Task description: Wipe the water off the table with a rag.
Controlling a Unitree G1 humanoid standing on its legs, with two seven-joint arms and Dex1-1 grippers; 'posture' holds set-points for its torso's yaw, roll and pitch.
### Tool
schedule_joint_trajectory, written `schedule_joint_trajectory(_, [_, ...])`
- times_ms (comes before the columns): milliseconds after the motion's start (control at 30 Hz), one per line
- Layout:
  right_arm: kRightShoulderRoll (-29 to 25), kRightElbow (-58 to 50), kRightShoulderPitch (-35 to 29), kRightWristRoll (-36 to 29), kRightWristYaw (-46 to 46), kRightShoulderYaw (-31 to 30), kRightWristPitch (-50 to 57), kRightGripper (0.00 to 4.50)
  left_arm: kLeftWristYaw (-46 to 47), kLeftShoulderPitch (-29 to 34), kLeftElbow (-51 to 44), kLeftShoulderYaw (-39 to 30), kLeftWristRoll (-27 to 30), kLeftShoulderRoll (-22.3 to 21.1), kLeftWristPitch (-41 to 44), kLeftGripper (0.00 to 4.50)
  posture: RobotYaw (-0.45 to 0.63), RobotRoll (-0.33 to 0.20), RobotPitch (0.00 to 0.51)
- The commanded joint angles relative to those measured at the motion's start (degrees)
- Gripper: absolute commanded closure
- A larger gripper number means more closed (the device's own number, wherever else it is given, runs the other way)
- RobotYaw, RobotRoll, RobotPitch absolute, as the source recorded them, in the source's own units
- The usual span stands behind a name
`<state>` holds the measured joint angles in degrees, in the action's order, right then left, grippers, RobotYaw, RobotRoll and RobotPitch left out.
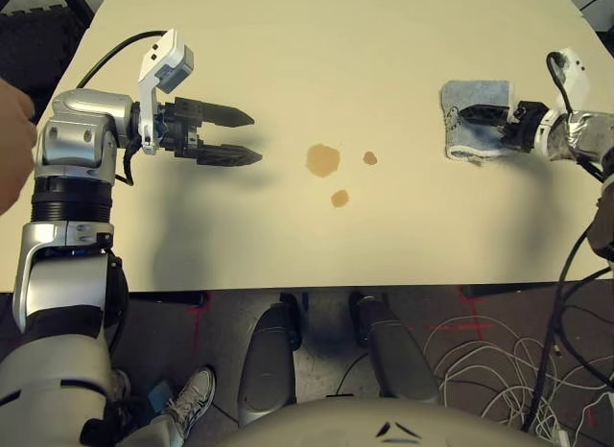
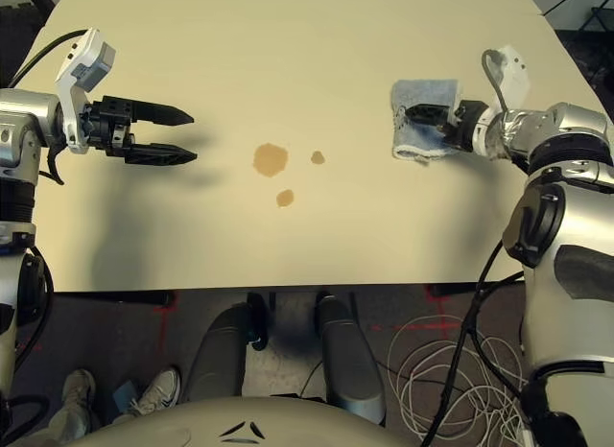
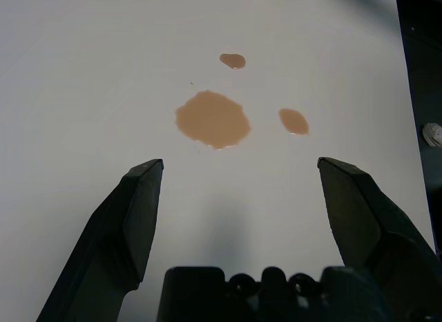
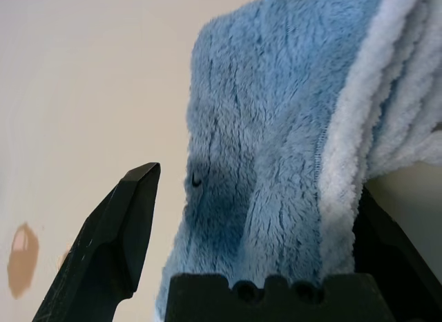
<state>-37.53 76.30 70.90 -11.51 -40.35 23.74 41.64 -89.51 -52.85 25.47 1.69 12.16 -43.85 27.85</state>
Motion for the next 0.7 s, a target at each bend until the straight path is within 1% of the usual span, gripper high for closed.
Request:
schedule_joint_trajectory(33, [0.8, 0.7, -2.0, -2.0, 5.6, 2.7, -0.4, 0.03, -0.2, 1.3, -1.1, 1.6, 0.5, -0.5, 0.2, 0.00, 0.02, 0.000, 0.297])
schedule_joint_trajectory(100, [0.7, 0.5, -2.4, -2.8, 8.0, 3.7, -0.9, 0.40, -0.3, 1.3, -1.1, 2.0, 0.6, -0.4, 0.1, 0.00, 0.01, 0.000, 0.291])
schedule_joint_trajectory(133, [0.6, 0.4, -2.6, -3.0, 9.0, 3.9, -1.2, 0.65, -0.4, 1.0, -0.7, 2.3, 0.5, -0.2, -0.1, 0.00, 0.00, 0.000, 0.282])
schedule_joint_trajectory(267, [0.4, 0.1, -2.8, -3.5, 11.7, 4.5, -1.6, 2.13, -1.0, 0.1, 0.9, 3.5, 0.1, 0.3, -1.4, 0.00, -0.03, 0.000, 0.272])
schedule_joint_trajectory(367, [0.0, -0.4, -2.7, -2.9, 11.1, 3.4, -1.7, 3.25, -1.0, -0.8, 1.8, 4.2, 0.1, 1.0, -2.1, 0.00, -0.05, 0.000, 0.261])
schedule_joint_trajectory(400, [-0.1, -0.6, -2.5, -2.7, 10.8, 3.0, -1.8, 3.71, -1.1, -1.0, 2.1, 4.5, 0.0, 1.3, -2.3, 0.00, -0.05, 0.000, 0.261])
schedule_joint_trajectory(467, [-0.2, -1.1, -2.1, -2.0, 9.9, 1.9, -2.4, 4.32, -1.3, -1.6, 3.0, 5.2, -0.3, 1.5, -3.1, 0.00, -0.06, 0.000, 0.254])
schedule_joint_trajectory(500, [-0.2, -1.5, -1.8, -1.3, 9.1, 1.0, -2.9, 4.47, -1.4, -1.8, 3.5, 5.6, -0.7, 1.6, -3.8, 0.00, -0.06, 0.000, 0.254])
schedule_joint_trajectory(600, [-0.1, -2.6, -0.8, 0.5, 7.1, -2.2, -5.2, 4.47, -1.7, -2.5, 5.2, 6.5, -1.2, 1.9, -5.4, 0.00, -0.07, 0.000, 0.246])
schedule_joint_trajectory(700, [1.1, -5.5, 2.2, 0.8, 4.6, -4.9, -2.9, 4.47, -2.5, -3.1, 6.1, 7.1, -1.1, 2.3, -6.2, 0.00, -0.09, 0.000, 0.239])
